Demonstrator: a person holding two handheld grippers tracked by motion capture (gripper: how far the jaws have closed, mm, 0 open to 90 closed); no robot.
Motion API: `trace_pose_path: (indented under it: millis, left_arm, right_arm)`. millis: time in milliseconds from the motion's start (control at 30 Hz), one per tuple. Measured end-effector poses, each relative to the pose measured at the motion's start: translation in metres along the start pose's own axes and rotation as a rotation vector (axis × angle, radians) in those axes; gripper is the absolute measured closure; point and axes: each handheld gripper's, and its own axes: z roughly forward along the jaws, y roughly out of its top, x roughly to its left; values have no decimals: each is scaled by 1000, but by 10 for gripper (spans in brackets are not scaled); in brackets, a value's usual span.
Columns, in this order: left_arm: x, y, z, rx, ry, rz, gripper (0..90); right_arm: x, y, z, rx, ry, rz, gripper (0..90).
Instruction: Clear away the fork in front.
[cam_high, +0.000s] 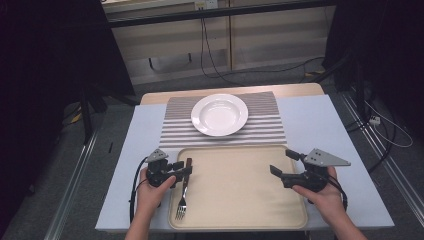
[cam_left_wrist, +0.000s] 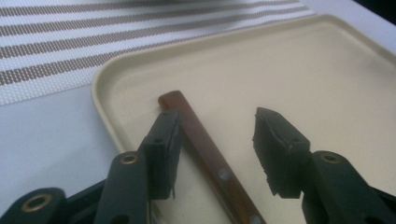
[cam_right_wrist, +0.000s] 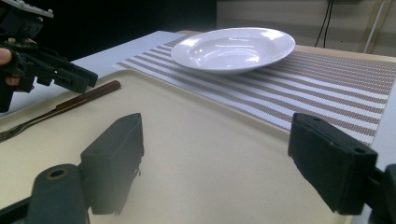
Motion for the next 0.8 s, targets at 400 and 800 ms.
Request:
trace_pose_path:
  millis: [400,800]
  left_arm:
    - [-1,7,-23,-72,-1,16,305]
    - [-2,4,-47,-91,11,58,232]
  right_arm:
    - [2,0,-9,3,-8,9,181]
    - [1,-4,-18,31,-6,4,178]
